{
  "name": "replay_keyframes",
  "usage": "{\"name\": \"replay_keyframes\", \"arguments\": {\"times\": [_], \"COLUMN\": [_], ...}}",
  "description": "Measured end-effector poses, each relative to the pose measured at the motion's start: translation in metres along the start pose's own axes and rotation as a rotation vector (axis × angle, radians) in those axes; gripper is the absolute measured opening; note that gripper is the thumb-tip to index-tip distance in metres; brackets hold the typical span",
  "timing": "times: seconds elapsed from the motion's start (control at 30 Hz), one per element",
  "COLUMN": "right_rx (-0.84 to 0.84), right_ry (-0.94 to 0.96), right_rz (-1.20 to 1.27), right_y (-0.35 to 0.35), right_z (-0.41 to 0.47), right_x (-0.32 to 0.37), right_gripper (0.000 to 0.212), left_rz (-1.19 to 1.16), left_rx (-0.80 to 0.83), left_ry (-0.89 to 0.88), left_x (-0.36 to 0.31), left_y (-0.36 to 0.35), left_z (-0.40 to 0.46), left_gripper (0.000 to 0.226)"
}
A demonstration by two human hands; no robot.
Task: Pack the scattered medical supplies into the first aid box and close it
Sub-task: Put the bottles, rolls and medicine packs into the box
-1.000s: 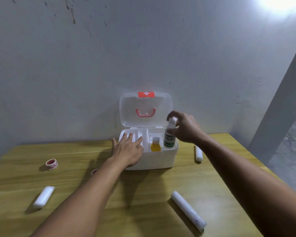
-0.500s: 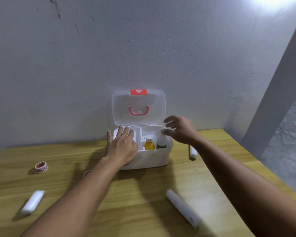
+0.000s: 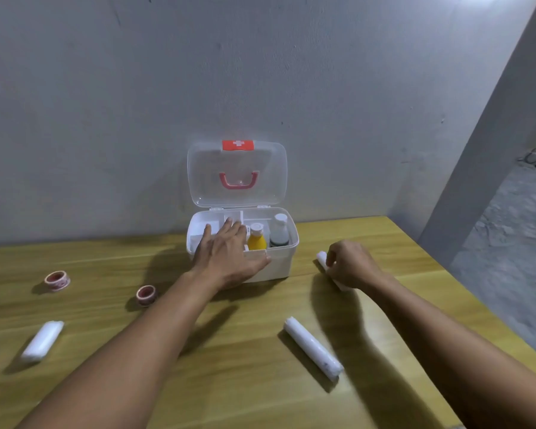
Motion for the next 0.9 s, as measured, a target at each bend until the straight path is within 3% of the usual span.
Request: {"name": "replay_keyframes", "arguments": {"times": [0.17,0.27,0.43,0.6,0.73,0.8,0.9], "right_rx": [0.295,0.372,0.418,0.304,0.199,0.038,-0.364], "right_ry": [0.183,0.263,0.335,0.382,0.363,0.356,0.43], "right_rz": [-0.105,-0.243,-0.344,-0.481,-0.304,-0.112,0.197], "right_y": [-0.017,-0.024,-0.034,-0.041,-0.018,0.014,0.07], "right_z": [-0.055,-0.074,-0.082,-0.09,-0.083,-0.079,-0.084], "right_x": [0.044,0.063,0.087,0.099,0.096,0.092,0.094], "right_gripper": [0.037,0.055,0.032,0.028,0.022,0.022,0.025], "left_rz": [0.023,0.041,-0.013,0.029,0.034,0.009,-0.021], "left_rx": [0.01,0.0,0.01,0.057,0.06,0.068,0.064], "left_ry": [-0.002,-0.006,-0.023,-0.008,0.02,0.015,0.006], "left_x": [0.002,0.003,0.003,0.005,0.012,0.013,0.013], "left_y": [-0.002,-0.002,0.001,0.008,0.005,0.003,0.003], "left_z": [0.004,0.004,0.001,-0.002,-0.003,-0.003,-0.002], "left_gripper": [0.086,0.079,0.069,0.075,0.075,0.075,0.075]}}
Point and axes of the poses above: each hand's wrist, its own z-axis towards the middle knuckle, its own y-axis out of the back of the hand, x = y × z, the point moved 6 cm from there along z, towards the middle knuckle, and after that the axes turned 15 degrees about x, right-handed, at the moved point
